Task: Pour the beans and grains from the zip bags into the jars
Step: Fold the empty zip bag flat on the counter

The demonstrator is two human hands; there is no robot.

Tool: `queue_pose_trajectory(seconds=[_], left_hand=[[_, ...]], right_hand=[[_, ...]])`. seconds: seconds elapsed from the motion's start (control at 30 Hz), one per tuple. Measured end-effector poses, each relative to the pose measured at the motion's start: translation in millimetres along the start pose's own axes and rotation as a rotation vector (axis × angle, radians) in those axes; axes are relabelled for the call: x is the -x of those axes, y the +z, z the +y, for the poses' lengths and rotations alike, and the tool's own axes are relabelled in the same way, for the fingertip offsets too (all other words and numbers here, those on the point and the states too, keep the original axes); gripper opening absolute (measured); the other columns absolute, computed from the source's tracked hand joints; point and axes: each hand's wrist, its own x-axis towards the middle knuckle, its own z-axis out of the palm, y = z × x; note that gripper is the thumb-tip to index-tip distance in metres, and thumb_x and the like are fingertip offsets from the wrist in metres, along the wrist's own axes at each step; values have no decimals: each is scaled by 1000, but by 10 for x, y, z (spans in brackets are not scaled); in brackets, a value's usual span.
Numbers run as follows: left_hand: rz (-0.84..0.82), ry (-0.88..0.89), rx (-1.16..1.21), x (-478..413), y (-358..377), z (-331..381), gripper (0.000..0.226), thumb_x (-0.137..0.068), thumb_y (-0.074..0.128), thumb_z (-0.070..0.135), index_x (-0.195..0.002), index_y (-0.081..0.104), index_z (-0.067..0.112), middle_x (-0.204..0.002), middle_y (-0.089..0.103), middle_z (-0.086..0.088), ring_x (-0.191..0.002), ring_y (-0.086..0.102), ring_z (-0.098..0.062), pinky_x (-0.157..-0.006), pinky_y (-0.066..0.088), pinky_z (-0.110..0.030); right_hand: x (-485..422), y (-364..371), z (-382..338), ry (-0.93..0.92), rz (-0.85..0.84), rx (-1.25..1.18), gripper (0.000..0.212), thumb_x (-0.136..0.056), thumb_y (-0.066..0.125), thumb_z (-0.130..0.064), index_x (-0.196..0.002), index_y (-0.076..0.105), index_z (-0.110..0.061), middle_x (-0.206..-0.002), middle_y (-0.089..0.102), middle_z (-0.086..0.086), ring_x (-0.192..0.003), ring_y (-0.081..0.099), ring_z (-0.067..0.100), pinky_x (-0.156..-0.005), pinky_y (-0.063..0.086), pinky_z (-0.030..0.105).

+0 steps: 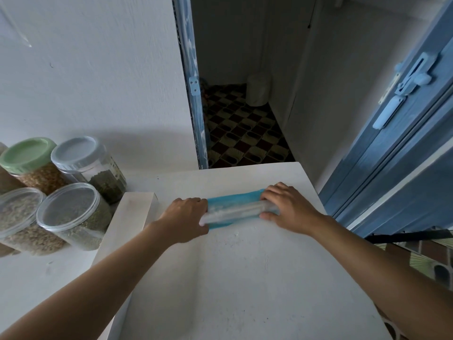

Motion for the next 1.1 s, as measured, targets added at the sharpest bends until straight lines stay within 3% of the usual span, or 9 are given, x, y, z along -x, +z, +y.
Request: queue_pose_trajectory(seconds=[0.23,0.47,0.6,0.7,0.83,0.97,1.03,1.1], left_hand=[[101,2,-25,134,-34,124,24,-102,51,25,-124,52,14,-112,51,-3,-82,56,-17,-78,51,-29],[74,1,-51,206,61,93,26,-101,52,28,-124,47,18,-106,54,2,-83,58,-17,-74,49,-28],[29,64,71,213,129,20,38,-98,59,34,-127,37,27,-109,60,2,-77,57,-16,-70,48,-28],[75,127,198,216,145,-83,50,-93,68,30,-127,33,35,-116,54,3,-76,61,-17,-73,57,-34],[107,192,125,225,176,-111,51,-97,64,30,-136,32,36,-123,36,4,-70,57,-15,-69,55,-26],[62,205,183,189,180,-180,41,-100,61,31,-136,41,31,-129,36,4,-77,57,-14,-74,44,-15],[42,188,243,141,160,-231,39,-99,63,30,-133,45,32,-127,38,5,-85,60,-17,-79,46,-18],[12,169,267,89,121,-258,40,-98,66,30,-133,46,33,-127,39,6,-92,61,-18,-87,51,-23]], right_hand=[[98,30,-194,19,128,32,19,-92,72,-19,-100,55,-16,-93,63,-1,-78,55,17,-76,50,37],[179,45,-301,41,40,59,10,-96,63,-23,-93,59,-14,-91,60,-2,-80,54,16,-82,48,40],[214,77,-326,73,21,24,14,-98,55,-29,-99,57,-16,-97,60,-3,-91,52,16,-93,43,41],[233,79,-335,84,61,-54,23,-97,55,-31,-117,51,-21,-105,64,-5,-94,56,13,-100,38,37],[225,104,-327,68,92,64,25,-96,47,-39,-107,62,-22,-104,63,-7,-101,50,14,-99,36,41],[221,154,-361,72,100,87,34,-95,49,-37,-120,63,-17,-113,59,-3,-104,54,15,-103,42,43],[241,181,-370,77,74,54,48,-95,50,-42,-138,51,-19,-120,60,-3,-108,56,15,-106,41,43],[244,196,-358,57,63,56,52,-93,51,-53,-138,44,-28,-122,59,-4,-107,57,15,-103,42,42]])
